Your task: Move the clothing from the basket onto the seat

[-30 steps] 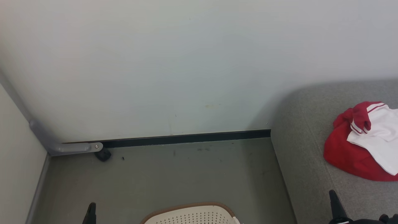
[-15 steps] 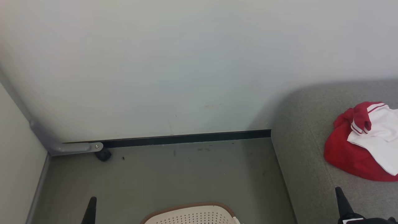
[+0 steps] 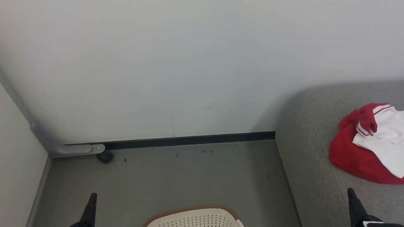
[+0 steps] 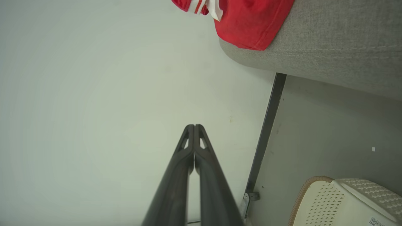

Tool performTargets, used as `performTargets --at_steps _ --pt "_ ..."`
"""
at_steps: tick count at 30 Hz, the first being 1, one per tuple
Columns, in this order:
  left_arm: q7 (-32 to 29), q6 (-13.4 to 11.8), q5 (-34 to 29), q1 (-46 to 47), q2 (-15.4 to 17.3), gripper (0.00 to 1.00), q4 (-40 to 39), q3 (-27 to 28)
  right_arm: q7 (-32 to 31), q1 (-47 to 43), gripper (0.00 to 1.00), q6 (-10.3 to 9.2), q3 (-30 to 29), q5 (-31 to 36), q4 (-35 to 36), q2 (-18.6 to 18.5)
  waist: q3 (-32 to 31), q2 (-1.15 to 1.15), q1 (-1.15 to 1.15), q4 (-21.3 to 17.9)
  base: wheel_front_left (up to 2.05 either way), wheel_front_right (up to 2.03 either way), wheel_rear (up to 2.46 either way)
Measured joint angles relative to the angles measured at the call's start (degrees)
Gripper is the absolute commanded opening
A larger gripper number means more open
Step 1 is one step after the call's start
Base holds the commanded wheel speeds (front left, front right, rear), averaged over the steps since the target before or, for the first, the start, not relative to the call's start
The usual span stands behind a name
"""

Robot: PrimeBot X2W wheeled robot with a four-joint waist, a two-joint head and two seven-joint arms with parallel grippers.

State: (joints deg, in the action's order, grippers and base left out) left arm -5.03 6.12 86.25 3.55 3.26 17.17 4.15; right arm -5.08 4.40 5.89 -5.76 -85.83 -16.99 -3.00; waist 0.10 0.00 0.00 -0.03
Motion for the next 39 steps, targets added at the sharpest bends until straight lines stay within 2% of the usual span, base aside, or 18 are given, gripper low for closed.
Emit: performTargets --at_steps 7,39 --pt "-1.48 0.96 4.61 1.01 -0.70 0.00 -0.01 1.04 -1.40 0.32 0.00 0.98 -1.78 -5.45 -0.09 0.38 0.00 0.00 0.00 0.03 0.00 0.00 0.00" --pt "-1.49 0.96 5.45 1.01 -0.96 0.00 -0.01 1.08 -1.41 0.91 0.00 1.01 -1.89 -5.59 -0.08 0.47 0.00 0.00 0.00 0.03 0.00 0.00 0.00"
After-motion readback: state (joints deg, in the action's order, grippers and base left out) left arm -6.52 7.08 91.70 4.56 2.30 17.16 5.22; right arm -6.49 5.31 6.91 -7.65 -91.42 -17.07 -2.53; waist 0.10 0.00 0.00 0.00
